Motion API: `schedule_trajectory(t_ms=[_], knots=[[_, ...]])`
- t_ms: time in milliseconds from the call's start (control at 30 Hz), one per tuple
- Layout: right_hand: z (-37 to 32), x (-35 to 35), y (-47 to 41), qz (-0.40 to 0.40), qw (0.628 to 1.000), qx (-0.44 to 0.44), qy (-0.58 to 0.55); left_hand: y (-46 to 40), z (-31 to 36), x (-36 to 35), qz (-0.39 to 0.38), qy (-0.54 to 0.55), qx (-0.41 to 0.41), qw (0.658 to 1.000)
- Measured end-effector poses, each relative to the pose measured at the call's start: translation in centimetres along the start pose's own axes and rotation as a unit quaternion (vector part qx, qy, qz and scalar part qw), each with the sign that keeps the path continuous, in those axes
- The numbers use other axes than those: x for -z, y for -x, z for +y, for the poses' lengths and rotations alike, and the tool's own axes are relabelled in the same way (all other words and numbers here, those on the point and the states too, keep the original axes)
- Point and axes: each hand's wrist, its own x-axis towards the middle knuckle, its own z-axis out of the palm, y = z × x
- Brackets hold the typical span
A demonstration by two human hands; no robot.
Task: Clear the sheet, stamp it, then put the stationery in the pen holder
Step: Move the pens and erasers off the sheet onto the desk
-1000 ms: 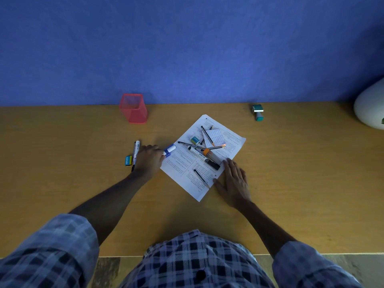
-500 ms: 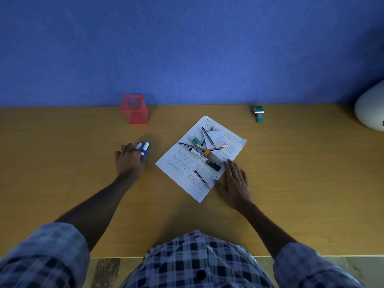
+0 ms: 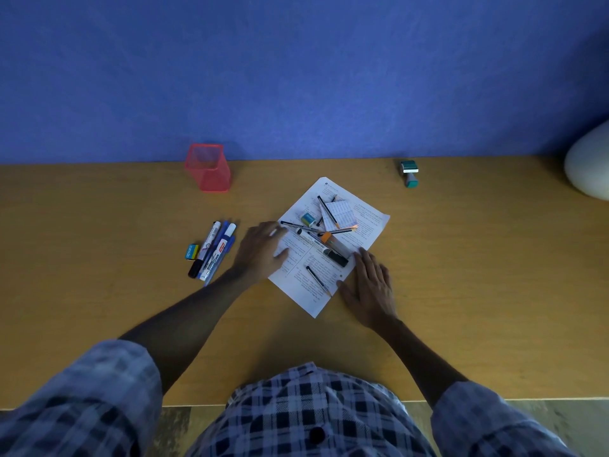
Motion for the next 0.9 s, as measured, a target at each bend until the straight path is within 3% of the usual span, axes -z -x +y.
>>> schedule_trajectory(t_ms=[133,400,900], knots=[[0.1,-0.1,-0.1,-0.002,1.0,-0.001,-0.003,-1.7,3.8,-1.2,-0.014,0.01,-0.122,0.992],[0.4,-0.3,-0.2,-0.007,1.0,-0.009,-0.003,-4.7,8.9,-3.0,-0.057,-0.036,-0.255,0.965],[0.4,-0.3,-0.1,-0.007,1.0,-0.006,0.009,-3.6,6.2,-2.6,-0.052,-0.064,-0.236,0.968]])
